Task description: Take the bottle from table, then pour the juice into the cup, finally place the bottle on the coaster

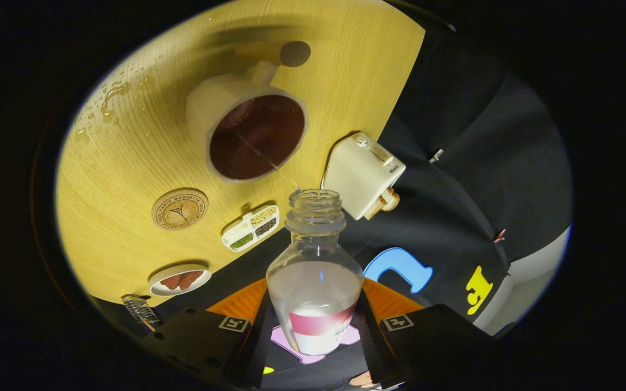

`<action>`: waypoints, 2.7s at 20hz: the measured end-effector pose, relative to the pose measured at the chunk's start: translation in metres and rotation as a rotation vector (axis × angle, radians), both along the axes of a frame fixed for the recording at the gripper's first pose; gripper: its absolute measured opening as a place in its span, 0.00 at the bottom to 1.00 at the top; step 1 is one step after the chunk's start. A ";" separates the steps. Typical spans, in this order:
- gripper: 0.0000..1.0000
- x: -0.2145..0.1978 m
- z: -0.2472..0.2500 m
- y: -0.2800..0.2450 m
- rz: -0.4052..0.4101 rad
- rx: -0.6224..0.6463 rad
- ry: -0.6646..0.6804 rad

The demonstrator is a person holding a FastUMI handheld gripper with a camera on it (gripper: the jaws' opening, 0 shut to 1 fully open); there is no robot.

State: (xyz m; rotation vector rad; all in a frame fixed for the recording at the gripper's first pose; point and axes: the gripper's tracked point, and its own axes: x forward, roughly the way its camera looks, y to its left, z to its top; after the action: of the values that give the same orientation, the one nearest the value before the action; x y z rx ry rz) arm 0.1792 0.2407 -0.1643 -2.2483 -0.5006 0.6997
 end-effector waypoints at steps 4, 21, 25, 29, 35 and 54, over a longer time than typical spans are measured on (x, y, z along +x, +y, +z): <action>0.73 -0.002 -0.004 0.002 0.003 0.002 0.007; 0.73 0.019 -0.016 -0.015 0.036 0.150 0.083; 0.74 0.016 -0.013 -0.025 -0.071 0.371 0.219; 0.74 0.006 -0.011 -0.033 -0.253 0.664 0.411; 0.73 -0.005 0.008 -0.049 -0.372 0.970 0.653; 0.73 0.088 0.009 -0.084 -0.578 2.018 1.160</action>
State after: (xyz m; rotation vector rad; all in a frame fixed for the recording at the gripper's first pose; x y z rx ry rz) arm 0.2667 0.1567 -0.1549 0.0879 0.1511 0.5239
